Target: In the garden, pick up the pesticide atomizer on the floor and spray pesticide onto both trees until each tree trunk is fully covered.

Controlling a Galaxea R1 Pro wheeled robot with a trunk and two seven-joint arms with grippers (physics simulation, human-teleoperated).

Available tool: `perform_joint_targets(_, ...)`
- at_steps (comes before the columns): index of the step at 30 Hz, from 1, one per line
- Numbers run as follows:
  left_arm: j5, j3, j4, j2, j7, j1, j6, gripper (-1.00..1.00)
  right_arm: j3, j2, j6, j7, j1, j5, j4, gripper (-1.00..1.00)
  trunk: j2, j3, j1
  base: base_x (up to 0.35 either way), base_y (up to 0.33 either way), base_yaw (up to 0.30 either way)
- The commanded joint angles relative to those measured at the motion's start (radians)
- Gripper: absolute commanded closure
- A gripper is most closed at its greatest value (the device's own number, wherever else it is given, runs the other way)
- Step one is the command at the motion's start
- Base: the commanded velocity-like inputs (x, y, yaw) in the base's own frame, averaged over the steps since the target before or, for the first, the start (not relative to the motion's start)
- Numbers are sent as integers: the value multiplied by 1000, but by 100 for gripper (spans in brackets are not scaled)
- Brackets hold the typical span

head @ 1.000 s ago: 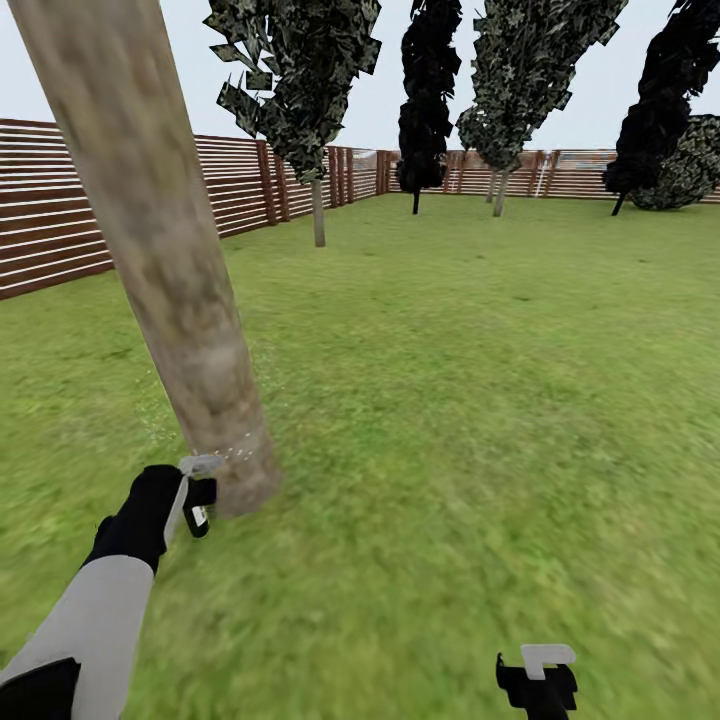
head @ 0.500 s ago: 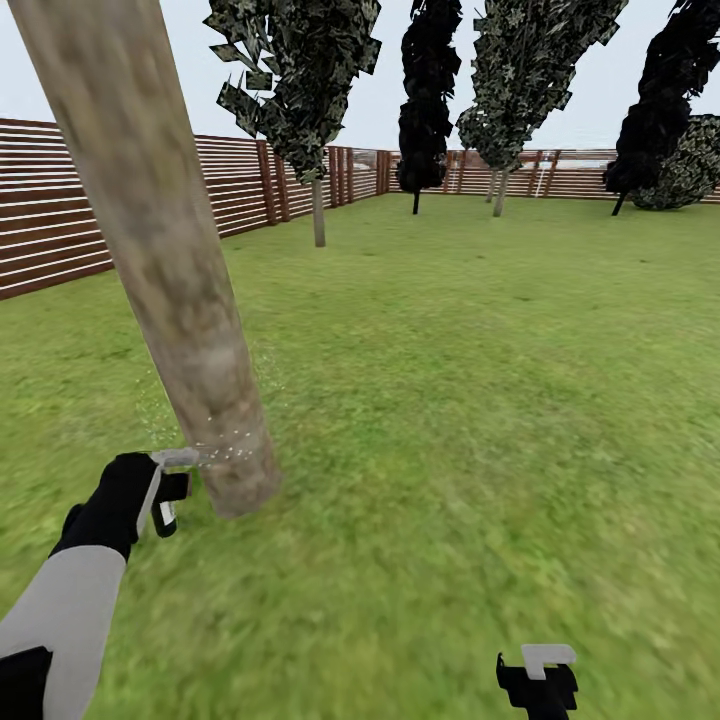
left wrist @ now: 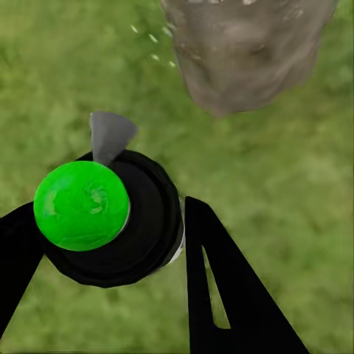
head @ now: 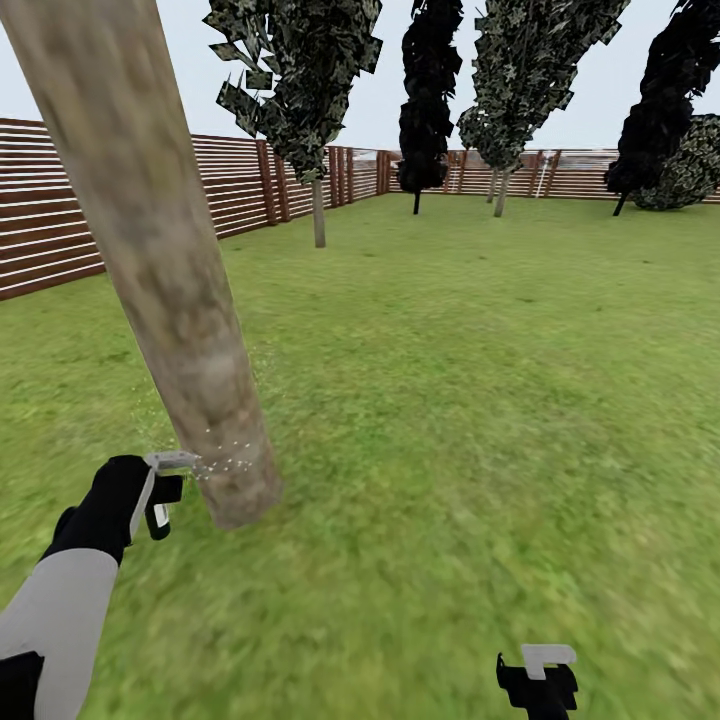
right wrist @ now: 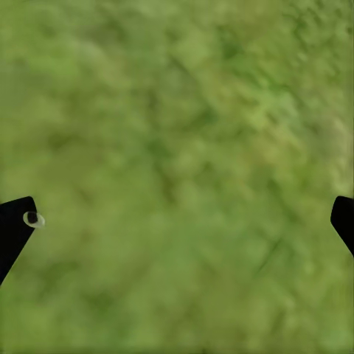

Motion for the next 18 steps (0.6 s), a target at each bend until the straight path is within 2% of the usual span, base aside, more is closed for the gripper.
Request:
perform_joint_targets(1, -8, 1, 0, 9, -8, 0, 3, 100, -7, 0, -2, -4, -1, 11, 0, -100, 0, -1, 0, 0, 0, 0)
perform_joint_targets(3, -8, -2, 2, 20, -10, 2, 0, 100, -7, 0, -2, -4, -1, 11, 0, -100, 0, -1, 0, 0, 0, 0)
perform_joint_targets(5, -7, -73, 3, 17, -37, 1, 1, 100, -7, 0, -2, -4, -1, 11, 0, -100, 0, -1, 0, 0, 0, 0)
perform_joint_targets(8, -3, -150, 0, 9, -90, -1, 3, 100, -7, 0, -2, -4, -1, 11, 0, -100, 0, -1, 0, 0, 0, 0)
perform_joint_targets(11, -2, -159, -8, 6, -97, -7, 4, 100, -7, 0, -2, -4, -1, 11, 0, -100, 0, -1, 0, 0, 0, 0)
perform_joint_targets(13, -2, -155, -11, 14, -98, -8, 5, 100, -7, 0, -2, -4, -1, 11, 0, -100, 0, -1, 0, 8, 0, 0)
perform_joint_targets(18, -2, -157, -11, 7, -96, -6, 4, 100, -7, 0, -2, -4, -1, 11, 0, -100, 0, -1, 0, 195, 49, 0)
